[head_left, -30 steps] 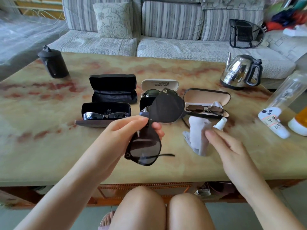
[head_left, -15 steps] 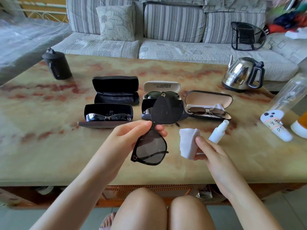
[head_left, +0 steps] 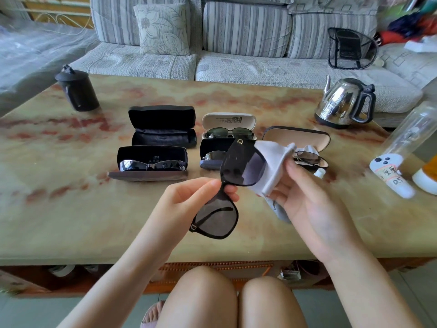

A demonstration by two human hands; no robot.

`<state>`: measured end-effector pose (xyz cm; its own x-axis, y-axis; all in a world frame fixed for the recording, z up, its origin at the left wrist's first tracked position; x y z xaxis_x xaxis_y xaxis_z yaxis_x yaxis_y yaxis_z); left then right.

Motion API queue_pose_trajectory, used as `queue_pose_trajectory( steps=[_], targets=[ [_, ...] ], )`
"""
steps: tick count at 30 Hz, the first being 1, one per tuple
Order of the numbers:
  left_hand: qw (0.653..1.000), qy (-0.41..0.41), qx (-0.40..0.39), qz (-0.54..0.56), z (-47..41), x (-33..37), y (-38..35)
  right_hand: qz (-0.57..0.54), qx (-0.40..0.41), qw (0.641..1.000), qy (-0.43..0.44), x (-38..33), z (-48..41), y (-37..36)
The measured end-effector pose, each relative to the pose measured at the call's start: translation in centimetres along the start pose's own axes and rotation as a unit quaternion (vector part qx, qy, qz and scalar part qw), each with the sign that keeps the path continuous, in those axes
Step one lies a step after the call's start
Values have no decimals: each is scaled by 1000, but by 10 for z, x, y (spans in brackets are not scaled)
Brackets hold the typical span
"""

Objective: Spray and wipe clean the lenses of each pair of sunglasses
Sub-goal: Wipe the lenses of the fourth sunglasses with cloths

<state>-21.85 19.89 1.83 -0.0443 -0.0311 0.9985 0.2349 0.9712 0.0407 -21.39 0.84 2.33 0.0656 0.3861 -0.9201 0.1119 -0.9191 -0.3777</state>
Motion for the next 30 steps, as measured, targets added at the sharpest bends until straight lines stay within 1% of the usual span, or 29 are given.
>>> queue_pose_trajectory(
  steps=[1,5,6,10,12,14,16,19,21,24,27,30],
  targets=[
    [1000,-16,2,-17,0,0,-1,31,-10,999,12,-3,-1,-6],
    [996,-63,3,-62,1,1,-5,168,2,985,42,-5,-7,-15],
    [996,-67,3,-65,1,1,-6,178,5,983,43,-4,-8,-16],
    [994,-77,21,-79,1,-1,-7,138,34,990,15,0,-10,-16],
    [993,-83,22,-80,1,0,-8,125,44,991,16,1,-9,-19],
    [993,-86,11,-76,2,2,-11,178,59,982,24,-2,-8,-20],
    [994,-85,8,-67,2,3,-12,197,80,977,34,-5,-11,-18],
    [994,-83,34,-56,2,3,-11,185,81,979,38,1,-11,-14],
    [994,-84,48,-58,3,2,-9,136,83,987,38,7,-7,-11],
    [994,-84,46,-59,6,2,-7,105,48,993,31,9,-1,-16],
    [994,-85,39,-64,6,3,-6,125,38,991,28,6,2,-22],
    [991,-92,34,-89,5,5,-5,141,52,988,45,2,-1,-19]
  ],
)
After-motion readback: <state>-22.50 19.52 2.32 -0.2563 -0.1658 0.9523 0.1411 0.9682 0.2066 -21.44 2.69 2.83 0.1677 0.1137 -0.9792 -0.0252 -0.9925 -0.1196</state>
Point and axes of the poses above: each hand's wrist, its own z-axis away from the middle knuckle, its own y-axis out of the back of the hand, x = y × z, the point moved 3 cm from there along -z, towards the middle knuckle, and after that the axes turned 4 degrees about -z, right-handed, at the moved point
